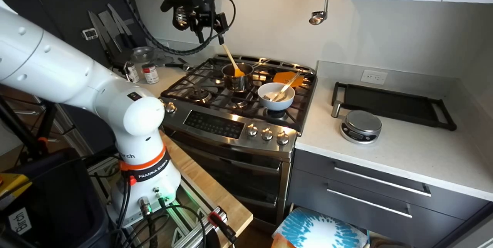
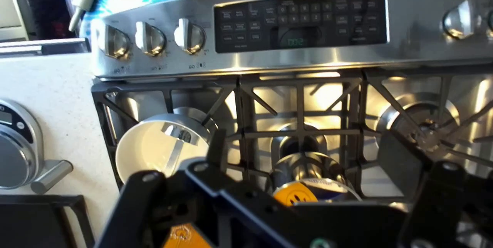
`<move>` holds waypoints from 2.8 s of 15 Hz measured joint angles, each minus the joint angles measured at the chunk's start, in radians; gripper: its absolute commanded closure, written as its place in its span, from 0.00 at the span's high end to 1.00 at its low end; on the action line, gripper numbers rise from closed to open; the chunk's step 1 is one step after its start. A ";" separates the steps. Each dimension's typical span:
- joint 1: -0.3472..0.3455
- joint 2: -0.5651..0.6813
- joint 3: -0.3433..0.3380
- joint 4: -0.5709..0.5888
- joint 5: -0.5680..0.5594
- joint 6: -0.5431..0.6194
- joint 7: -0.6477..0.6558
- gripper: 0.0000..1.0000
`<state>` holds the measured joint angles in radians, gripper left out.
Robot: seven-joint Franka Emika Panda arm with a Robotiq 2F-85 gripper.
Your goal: Remove the spatula from the pot and put it in the grey bowl
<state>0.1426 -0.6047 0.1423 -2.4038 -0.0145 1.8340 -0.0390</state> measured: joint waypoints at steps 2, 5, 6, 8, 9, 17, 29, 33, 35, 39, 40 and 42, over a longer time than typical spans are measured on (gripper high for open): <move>-0.024 0.052 -0.013 -0.011 -0.068 0.007 -0.026 1.00; -0.034 0.156 -0.010 -0.009 -0.140 0.051 -0.026 1.00; -0.034 0.188 -0.007 -0.005 -0.147 0.060 -0.026 1.00; -0.033 0.224 -0.005 0.005 -0.152 0.065 -0.026 1.00; -0.033 0.229 -0.004 0.010 -0.152 0.065 -0.026 1.00; -0.034 0.311 0.003 0.046 -0.394 0.375 -0.063 1.00; -0.012 0.601 0.044 0.168 -0.504 0.889 -0.098 1.00; 0.003 0.640 0.046 0.172 -0.386 0.940 -0.187 1.00; 0.007 0.697 0.066 0.183 -0.241 0.951 -0.291 1.00; -0.014 0.784 0.126 0.217 0.058 0.937 -0.503 1.00; -0.022 0.797 0.135 0.228 0.095 0.931 -0.534 0.99; -0.040 0.817 0.145 0.248 0.138 0.914 -0.572 0.94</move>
<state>0.1031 0.2122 0.2873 -2.1553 0.1233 2.7484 -0.6106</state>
